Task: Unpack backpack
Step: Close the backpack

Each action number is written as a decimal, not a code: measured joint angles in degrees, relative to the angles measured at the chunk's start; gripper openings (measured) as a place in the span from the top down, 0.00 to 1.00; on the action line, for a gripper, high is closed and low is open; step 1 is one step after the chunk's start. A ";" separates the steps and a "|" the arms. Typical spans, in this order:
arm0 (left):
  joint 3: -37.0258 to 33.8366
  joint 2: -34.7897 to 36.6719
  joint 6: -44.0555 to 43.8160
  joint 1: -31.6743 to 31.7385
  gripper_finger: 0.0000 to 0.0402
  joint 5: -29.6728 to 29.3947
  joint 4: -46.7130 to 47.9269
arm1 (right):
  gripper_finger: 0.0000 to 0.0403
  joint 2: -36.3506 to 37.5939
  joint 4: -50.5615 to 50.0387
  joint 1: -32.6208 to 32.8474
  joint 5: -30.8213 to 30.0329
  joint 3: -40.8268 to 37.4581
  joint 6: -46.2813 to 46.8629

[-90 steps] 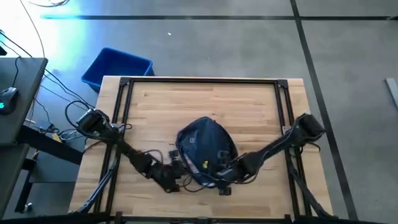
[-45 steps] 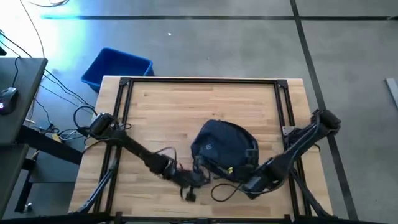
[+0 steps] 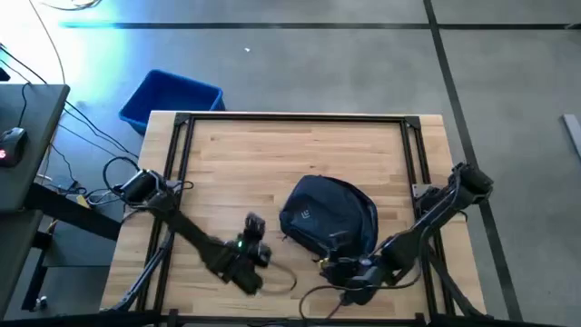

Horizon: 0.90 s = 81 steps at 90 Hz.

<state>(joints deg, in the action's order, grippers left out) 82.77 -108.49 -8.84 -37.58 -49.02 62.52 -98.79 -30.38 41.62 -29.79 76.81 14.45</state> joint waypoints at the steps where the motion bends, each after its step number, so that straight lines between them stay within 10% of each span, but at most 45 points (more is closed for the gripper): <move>1: -0.16 0.01 0.37 0.55 0.87 -0.04 0.25 | 0.66 -0.24 0.23 -0.02 -0.04 -0.01 -0.01; 25: -5.64 0.00 21.59 14.15 0.59 17.64 -15.06 | 0.66 -2.55 0.01 0.82 0.09 -0.01 5.03; 38: -5.66 0.00 20.23 17.64 0.49 17.13 -16.22 | 0.66 -2.55 -0.71 2.39 -0.06 -0.01 6.79; 81: -6.23 -2.70 25.32 15.87 0.55 17.03 -30.49 | 0.66 -2.53 -1.12 3.48 -0.06 -0.03 8.66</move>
<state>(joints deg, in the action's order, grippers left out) 76.54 -111.18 16.48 -21.71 -31.98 32.02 -101.32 -31.50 45.10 -29.85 76.77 23.11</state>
